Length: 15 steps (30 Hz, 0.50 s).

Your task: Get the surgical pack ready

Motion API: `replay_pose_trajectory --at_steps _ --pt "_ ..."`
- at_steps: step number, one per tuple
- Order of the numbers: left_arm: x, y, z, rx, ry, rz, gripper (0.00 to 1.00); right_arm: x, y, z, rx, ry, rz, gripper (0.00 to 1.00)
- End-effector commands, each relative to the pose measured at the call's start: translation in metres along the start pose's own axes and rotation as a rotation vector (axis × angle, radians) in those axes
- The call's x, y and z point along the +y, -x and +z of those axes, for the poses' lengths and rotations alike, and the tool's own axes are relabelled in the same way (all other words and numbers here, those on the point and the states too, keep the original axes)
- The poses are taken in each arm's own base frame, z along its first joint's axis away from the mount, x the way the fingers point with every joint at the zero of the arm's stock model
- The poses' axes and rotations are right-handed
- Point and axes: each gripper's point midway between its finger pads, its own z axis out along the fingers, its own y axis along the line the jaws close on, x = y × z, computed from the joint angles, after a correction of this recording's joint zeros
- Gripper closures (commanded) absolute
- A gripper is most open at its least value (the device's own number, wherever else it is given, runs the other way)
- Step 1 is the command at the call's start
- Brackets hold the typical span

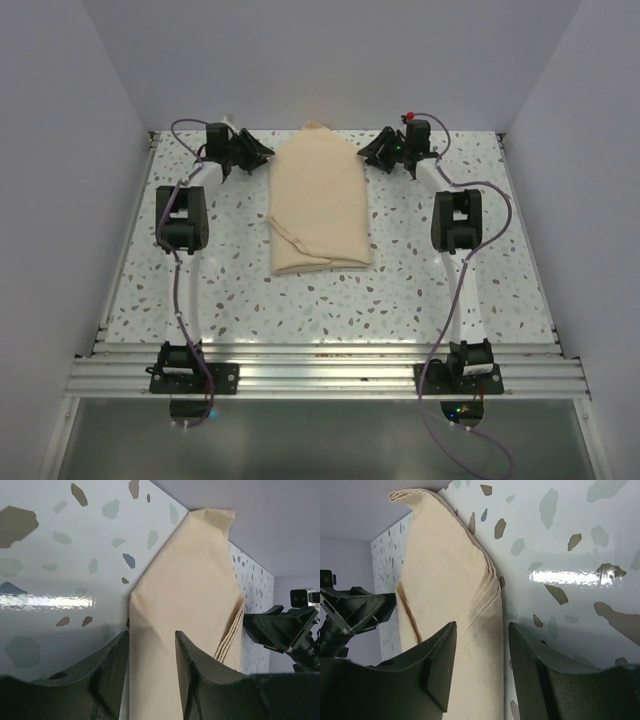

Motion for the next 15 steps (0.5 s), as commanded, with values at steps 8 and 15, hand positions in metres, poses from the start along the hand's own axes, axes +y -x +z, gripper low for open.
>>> replay_pose_trajectory --at_steps 8,15 --pt "-0.003 -0.012 0.01 0.0 0.006 0.017 0.53 0.002 -0.012 0.01 0.052 -0.01 -0.099 0.49" --pt "0.011 -0.016 0.014 0.015 0.036 -0.005 0.55 -0.007 -0.024 0.023 0.065 -0.015 -0.086 0.5"
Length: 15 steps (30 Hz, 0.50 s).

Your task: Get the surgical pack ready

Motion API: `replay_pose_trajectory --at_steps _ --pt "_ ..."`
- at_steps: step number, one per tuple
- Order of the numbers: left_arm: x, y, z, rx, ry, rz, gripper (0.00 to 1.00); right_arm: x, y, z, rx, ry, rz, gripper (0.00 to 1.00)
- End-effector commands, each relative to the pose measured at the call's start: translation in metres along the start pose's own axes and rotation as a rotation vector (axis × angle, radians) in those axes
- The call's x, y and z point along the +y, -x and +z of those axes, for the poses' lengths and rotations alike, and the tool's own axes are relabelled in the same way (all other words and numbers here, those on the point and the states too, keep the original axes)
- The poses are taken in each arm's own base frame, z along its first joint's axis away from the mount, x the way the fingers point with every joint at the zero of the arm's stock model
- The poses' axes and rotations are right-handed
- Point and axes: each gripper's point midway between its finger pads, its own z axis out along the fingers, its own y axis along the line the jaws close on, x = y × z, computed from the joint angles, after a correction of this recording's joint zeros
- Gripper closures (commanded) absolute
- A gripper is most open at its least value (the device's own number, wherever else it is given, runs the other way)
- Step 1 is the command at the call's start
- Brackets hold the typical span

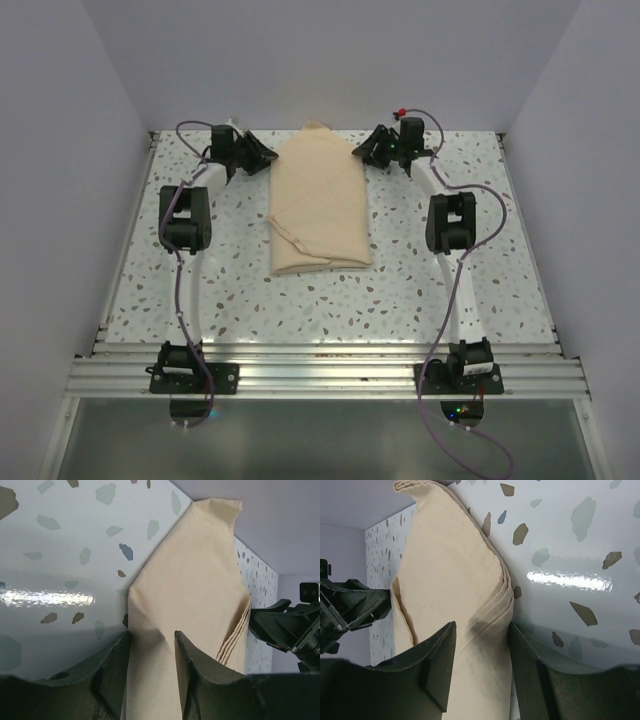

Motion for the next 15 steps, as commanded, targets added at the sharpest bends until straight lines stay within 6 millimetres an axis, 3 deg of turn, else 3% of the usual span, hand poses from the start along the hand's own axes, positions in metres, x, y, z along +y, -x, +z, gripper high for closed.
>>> replay_pose_trajectory --at_steps 1,6,8,12,13,15 --pt "0.012 0.003 0.006 -0.008 0.021 -0.009 0.56 -0.015 -0.018 0.014 0.035 -0.02 0.001 0.5" --pt "0.019 0.004 0.011 -0.008 0.017 -0.037 0.61 -0.014 -0.015 0.018 0.015 -0.012 0.018 0.55" --pt "0.015 0.009 0.012 -0.015 -0.012 -0.049 0.72 -0.006 -0.012 0.02 0.009 0.011 0.018 0.6" --pt "-0.005 0.018 0.01 -0.027 -0.075 -0.047 0.94 0.015 -0.008 0.022 0.001 0.072 0.047 0.74" --pt "-0.012 0.022 0.008 -0.033 -0.089 -0.037 0.99 0.026 -0.004 0.02 -0.009 0.093 0.037 0.81" --pt "-0.026 0.029 0.0 -0.044 -0.109 -0.017 1.0 0.036 0.001 0.016 -0.013 0.11 0.053 0.9"
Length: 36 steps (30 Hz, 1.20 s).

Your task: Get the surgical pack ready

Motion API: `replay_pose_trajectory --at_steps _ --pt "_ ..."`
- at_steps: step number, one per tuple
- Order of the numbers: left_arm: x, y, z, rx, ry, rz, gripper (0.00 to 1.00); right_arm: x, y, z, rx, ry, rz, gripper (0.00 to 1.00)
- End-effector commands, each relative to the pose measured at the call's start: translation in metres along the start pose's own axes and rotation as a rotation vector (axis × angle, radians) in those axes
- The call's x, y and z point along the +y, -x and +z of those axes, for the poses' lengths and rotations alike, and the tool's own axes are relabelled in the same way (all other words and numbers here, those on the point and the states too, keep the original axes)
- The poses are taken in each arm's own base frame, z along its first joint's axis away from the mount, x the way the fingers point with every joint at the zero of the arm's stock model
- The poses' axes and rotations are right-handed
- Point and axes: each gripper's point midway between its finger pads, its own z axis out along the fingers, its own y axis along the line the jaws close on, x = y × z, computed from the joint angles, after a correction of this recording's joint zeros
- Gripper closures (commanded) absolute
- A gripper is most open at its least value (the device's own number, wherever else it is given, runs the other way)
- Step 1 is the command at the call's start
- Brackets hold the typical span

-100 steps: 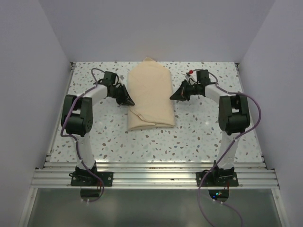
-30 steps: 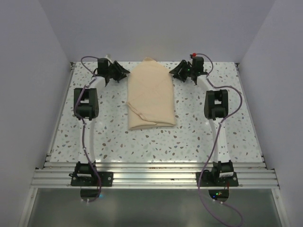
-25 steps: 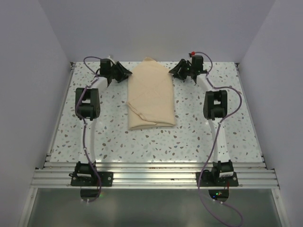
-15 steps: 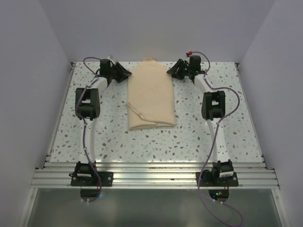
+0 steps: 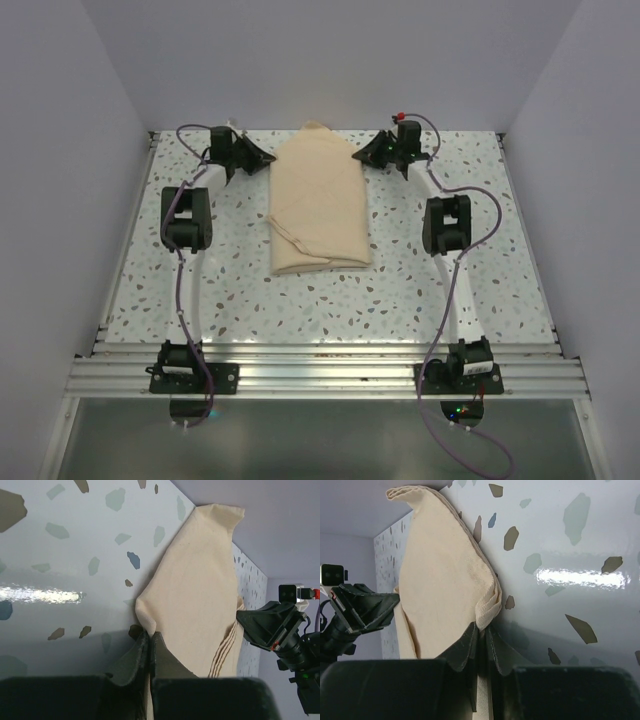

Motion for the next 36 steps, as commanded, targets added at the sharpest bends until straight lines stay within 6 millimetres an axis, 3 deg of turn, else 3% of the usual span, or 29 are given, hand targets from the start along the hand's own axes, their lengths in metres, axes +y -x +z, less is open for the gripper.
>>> replay_pose_trajectory --at_steps 1,9,18,21,22,24,25,26,32,36 --pt "-0.034 0.024 -0.01 -0.051 -0.075 0.051 1.0 0.048 0.007 -0.003 -0.004 0.1 -0.004 0.93" --pt "-0.074 0.026 -0.046 -0.05 -0.093 0.109 1.0 0.09 0.009 -0.035 0.045 0.119 0.006 0.98" --pt "-0.099 0.007 -0.085 0.004 -0.069 0.152 1.0 0.127 0.003 -0.073 0.14 0.163 0.014 1.0" --pt "-0.107 0.002 -0.1 0.017 -0.066 0.17 1.0 0.129 -0.005 -0.082 0.17 0.147 0.015 1.0" --pt "-0.103 -0.003 -0.103 0.026 -0.055 0.166 1.0 0.139 -0.003 -0.092 0.167 0.145 0.006 1.0" --pt "-0.109 -0.006 -0.114 0.032 -0.053 0.186 1.0 0.135 -0.012 -0.099 0.188 0.128 0.013 1.0" --pt "-0.107 -0.013 -0.117 0.053 -0.051 0.184 1.0 0.147 -0.01 -0.11 0.183 0.138 0.0 1.0" --pt "-0.114 -0.015 -0.125 0.06 -0.064 0.194 1.0 0.14 -0.017 -0.112 0.203 0.121 0.007 1.0" --pt "-0.124 -0.032 -0.153 0.105 -0.077 0.228 1.0 0.153 -0.032 -0.145 0.252 0.091 -0.037 1.0" --pt "-0.12 -0.047 -0.169 0.146 -0.062 0.239 1.0 0.154 -0.041 -0.165 0.286 0.058 -0.032 1.0"
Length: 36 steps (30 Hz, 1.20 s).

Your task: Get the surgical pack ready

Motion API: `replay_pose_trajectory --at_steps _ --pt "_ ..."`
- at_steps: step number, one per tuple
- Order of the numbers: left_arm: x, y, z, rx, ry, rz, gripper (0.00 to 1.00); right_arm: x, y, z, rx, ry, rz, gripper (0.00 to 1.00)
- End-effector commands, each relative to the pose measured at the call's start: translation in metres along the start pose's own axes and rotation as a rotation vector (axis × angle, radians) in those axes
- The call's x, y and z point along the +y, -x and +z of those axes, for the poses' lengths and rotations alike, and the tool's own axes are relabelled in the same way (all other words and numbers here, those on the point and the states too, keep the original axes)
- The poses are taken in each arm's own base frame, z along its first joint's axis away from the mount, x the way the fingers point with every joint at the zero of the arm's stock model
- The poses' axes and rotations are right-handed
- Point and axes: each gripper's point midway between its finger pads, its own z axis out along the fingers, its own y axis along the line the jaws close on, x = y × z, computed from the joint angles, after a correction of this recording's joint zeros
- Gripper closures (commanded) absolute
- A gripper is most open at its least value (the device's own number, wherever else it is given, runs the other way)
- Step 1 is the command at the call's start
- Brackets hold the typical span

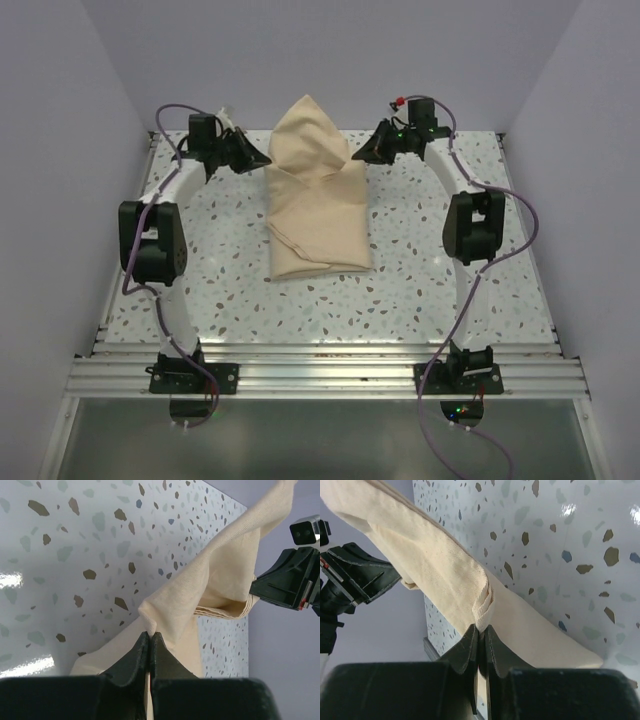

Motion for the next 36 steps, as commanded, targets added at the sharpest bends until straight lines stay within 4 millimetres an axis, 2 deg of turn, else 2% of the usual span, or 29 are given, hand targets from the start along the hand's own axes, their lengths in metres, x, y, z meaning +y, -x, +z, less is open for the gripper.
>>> replay_pose_trajectory --at_steps 1,4,5,6,10,13,17,22,26,28,32,36 --pt "-0.02 -0.009 -0.028 0.023 -0.027 0.063 1.0 0.037 -0.016 -0.042 0.028 0.019 -0.053 1.0" --pt "-0.02 -0.021 -0.04 0.032 -0.018 0.069 1.0 0.034 -0.032 -0.053 0.043 -0.009 -0.047 1.0" --pt "-0.023 -0.022 -0.046 0.03 -0.016 0.072 1.0 0.024 -0.04 -0.054 0.054 -0.033 -0.034 1.0" --pt "-0.019 -0.029 -0.048 0.042 -0.007 0.072 1.0 0.027 -0.044 -0.059 0.056 -0.035 -0.04 1.0" --pt "-0.017 -0.043 -0.061 0.055 0.012 0.083 1.0 0.003 -0.073 -0.064 0.114 -0.102 -0.01 1.0" --pt "-0.01 -0.059 -0.069 0.077 0.03 0.087 1.0 -0.008 -0.09 -0.071 0.142 -0.135 -0.012 1.0" --pt "0.003 -0.087 -0.079 0.118 0.06 0.074 1.0 -0.012 -0.106 -0.078 0.161 -0.148 0.005 1.0" --pt "0.008 -0.106 -0.096 0.128 0.087 0.089 1.0 -0.019 -0.126 -0.089 0.189 -0.181 0.008 1.0" --pt "0.021 -0.129 -0.104 0.158 0.114 0.083 1.0 -0.028 -0.142 -0.096 0.212 -0.204 0.014 1.0" --pt "0.023 -0.137 -0.108 0.168 0.116 0.076 1.0 -0.039 -0.154 -0.096 0.236 -0.226 0.023 1.0" --pt "0.044 -0.166 -0.109 0.217 0.145 0.038 1.0 -0.059 -0.171 -0.096 0.274 -0.264 0.037 0.98" --pt "0.062 -0.186 -0.111 0.26 0.191 0.017 0.99 -0.068 -0.184 -0.097 0.328 -0.274 0.036 0.92"
